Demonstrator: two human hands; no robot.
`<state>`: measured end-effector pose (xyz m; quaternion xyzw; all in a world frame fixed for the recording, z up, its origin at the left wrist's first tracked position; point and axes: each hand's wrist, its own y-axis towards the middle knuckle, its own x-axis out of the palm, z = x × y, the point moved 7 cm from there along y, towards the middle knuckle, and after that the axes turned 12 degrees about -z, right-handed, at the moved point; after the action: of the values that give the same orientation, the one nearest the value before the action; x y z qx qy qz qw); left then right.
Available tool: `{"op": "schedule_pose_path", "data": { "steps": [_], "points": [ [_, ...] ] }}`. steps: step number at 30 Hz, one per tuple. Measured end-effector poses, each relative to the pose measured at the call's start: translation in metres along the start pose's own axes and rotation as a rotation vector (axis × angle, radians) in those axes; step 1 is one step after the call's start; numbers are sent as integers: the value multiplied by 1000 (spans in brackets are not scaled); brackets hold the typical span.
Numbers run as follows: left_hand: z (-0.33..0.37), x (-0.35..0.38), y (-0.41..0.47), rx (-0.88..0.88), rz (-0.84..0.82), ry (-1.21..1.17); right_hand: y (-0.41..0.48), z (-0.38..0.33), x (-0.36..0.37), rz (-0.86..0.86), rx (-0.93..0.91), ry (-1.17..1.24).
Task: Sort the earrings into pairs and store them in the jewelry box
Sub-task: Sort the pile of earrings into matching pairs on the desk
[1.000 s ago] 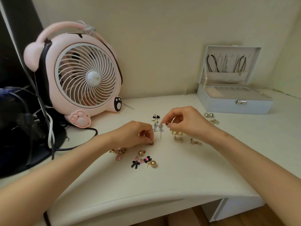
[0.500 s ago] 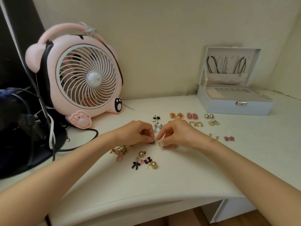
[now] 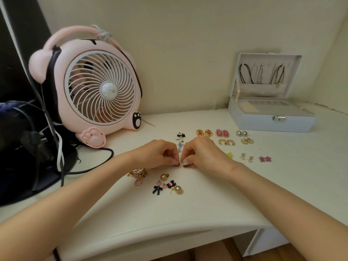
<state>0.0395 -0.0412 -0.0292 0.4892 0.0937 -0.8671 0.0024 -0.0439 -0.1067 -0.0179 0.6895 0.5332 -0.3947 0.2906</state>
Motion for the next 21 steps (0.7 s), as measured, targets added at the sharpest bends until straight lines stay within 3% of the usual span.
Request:
{"op": "schedule_pose_path", "data": {
  "steps": [14,21],
  "points": [
    [-5,-9,-12,23,91,-24,-11,4,-11,195,-19,-15],
    [4,-3,-6,43,116,37,-11,3,-7,100,10,-36]
  ]
}}
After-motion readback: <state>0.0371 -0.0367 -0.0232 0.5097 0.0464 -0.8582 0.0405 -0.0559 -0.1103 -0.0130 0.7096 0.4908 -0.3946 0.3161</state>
